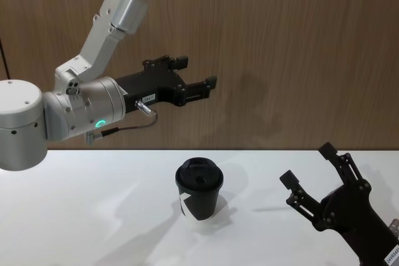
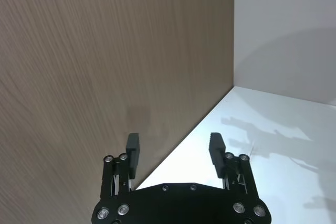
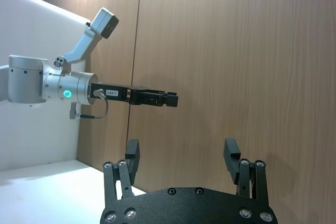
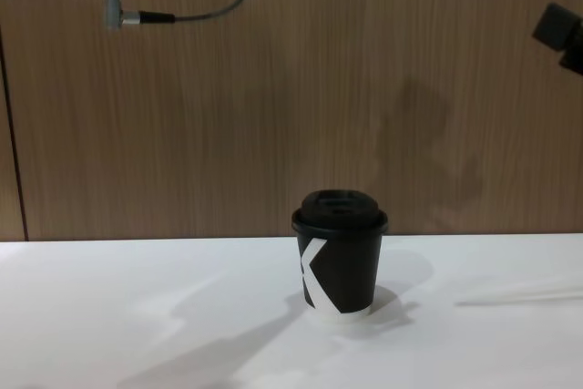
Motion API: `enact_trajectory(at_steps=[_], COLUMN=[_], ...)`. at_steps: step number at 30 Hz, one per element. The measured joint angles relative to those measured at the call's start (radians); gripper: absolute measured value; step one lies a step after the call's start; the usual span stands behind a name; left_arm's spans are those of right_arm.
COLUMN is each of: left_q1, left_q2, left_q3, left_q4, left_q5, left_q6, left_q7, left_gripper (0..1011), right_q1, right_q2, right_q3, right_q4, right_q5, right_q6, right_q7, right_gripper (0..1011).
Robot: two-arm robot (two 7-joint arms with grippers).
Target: Pick up the straw with one hand, pass it to the other hand, and insert it into the cup.
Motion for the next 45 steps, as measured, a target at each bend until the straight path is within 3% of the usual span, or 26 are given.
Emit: enact_trajectory(at_steps=[8,36,45], left_q1=[0.000,0.005,0.065], left_q2=[0.000,0.000,0.000], left_q3=[0.000,-0.001,-0.012], left_q4=[0.000,-0.001,-0.017], left_q5=[0.000,0.003,0.041], left_q6=[0.000,-0.001,-0.041], left_q7=[0.000,0.002,0.049], left_gripper=[1003,1003,1004], right_q1=[0.000,0.000,0.006], right_q2=[0.000,0.000,-0.004], right_q3=[0.000,-0.001,-0.017], right_q4=[0.000,0.000,-0.008], right_q5=[0.000,-0.002,-0.039], right_q6=[0.000,0.004,0.071], right_q7=[0.000,-0.005,-0.084], right_gripper=[1001,1001,1001])
